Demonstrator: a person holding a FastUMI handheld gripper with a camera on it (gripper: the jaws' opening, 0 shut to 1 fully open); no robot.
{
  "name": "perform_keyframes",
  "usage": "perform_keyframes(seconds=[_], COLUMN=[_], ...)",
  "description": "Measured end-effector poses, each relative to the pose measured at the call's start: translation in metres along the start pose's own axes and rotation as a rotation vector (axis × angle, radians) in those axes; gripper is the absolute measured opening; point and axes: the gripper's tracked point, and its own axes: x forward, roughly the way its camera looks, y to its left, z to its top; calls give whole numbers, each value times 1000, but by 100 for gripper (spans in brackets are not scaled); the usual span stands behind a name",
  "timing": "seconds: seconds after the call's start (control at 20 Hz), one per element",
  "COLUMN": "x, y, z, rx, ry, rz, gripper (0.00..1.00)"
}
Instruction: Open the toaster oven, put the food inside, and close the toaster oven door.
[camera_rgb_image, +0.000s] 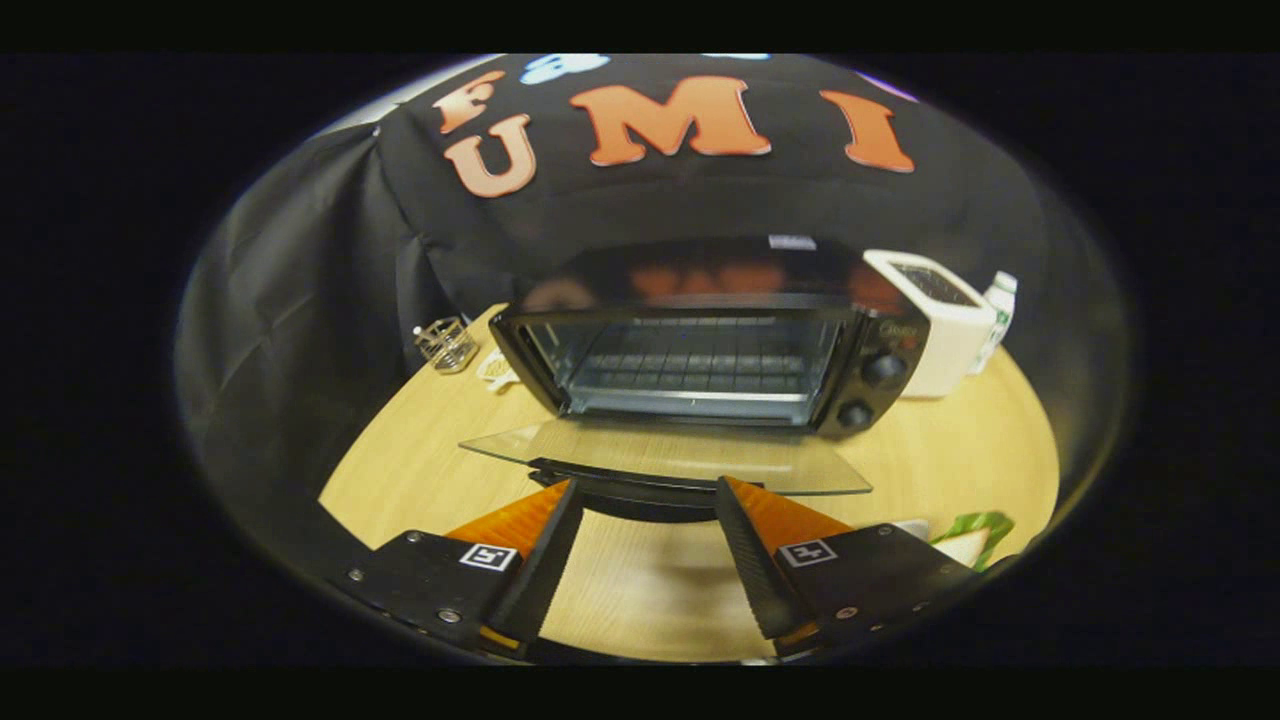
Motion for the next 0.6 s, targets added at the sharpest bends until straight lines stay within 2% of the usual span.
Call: perform_keyframes(seconds=[0.1,0.2,0.4,0.6], x=[11,25,46,69], y=[8,9,-5,-19], z=[-13,-33,-50,-42], rx=[89,84,17,3], ry=[42,111,169,148], rz=[41,37,-20,-60], gripper=[74,69,71,76])
